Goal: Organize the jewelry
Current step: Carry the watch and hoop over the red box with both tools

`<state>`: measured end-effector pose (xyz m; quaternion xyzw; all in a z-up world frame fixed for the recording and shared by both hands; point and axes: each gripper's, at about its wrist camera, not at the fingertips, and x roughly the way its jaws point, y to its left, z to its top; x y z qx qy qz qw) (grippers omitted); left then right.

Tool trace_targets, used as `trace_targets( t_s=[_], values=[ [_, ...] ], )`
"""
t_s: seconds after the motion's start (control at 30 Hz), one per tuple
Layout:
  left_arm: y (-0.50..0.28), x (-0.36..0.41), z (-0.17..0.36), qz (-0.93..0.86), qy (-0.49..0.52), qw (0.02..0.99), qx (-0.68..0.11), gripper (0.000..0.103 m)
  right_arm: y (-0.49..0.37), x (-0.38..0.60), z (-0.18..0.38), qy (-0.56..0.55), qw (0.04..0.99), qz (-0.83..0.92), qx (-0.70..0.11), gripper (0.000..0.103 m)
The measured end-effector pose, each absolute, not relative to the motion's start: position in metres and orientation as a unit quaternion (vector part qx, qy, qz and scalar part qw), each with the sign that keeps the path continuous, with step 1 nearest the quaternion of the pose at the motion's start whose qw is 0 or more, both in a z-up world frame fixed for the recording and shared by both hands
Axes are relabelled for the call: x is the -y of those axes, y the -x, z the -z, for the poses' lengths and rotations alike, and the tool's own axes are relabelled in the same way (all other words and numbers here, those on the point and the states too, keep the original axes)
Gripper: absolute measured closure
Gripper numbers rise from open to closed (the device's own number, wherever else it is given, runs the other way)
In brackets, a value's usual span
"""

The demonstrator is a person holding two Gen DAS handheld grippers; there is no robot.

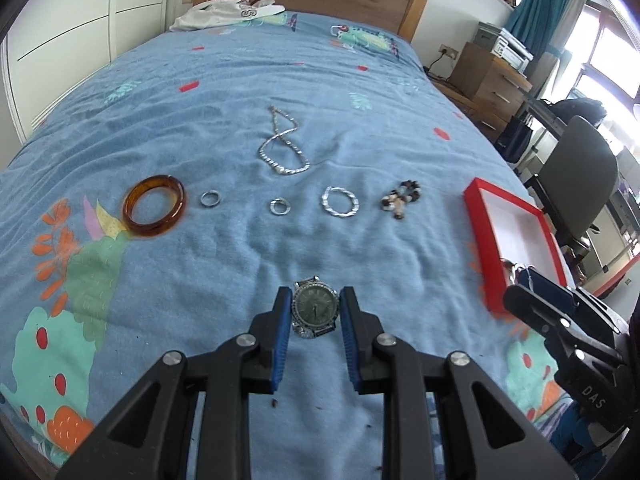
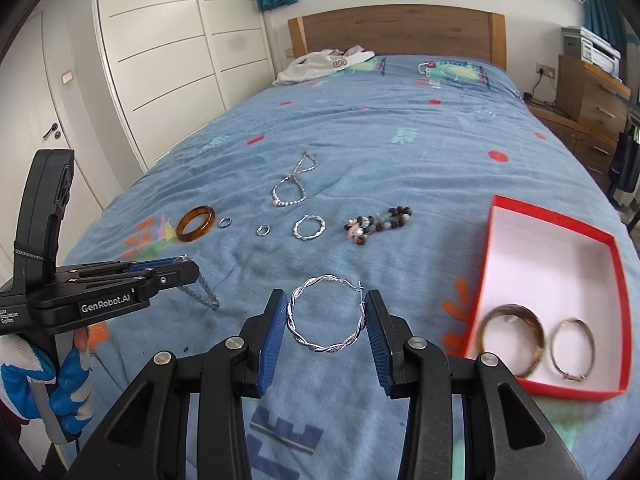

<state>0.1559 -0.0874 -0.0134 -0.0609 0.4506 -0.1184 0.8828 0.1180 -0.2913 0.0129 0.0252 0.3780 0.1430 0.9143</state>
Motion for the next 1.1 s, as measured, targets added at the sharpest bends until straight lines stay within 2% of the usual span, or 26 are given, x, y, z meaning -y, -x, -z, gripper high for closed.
trace_targets(
  t_s=[0.3,0.73,0.87,1.1],
  values=[
    [-0.150,0.143,-0.010,0.180,0.045,0.877,-0.443,0.081,-0.100,0.340,-0.022,-0.036,0.923,-0.101,-0.370,0.063],
    [-0.181,0.301,-0.034,0.310,0.005,0.850,-0.426,0.081,-0.118,0.461,-0.010,-0.045,0.922,-0.011,-0.386,0.063],
    [-0.192,0.346,-0.013,0.323,-0.020,0.836,-0.443,0.081,-0.131,0.481,0.006,-0.049,0.915,0.001,-0.400,0.063],
    [-0.199,0.378,0.046,0.304,-0.053,0.814,-0.491,0.081,-0.144,0.500,0.040,-0.049,0.899,0.001,-0.436,0.063]
  ],
)
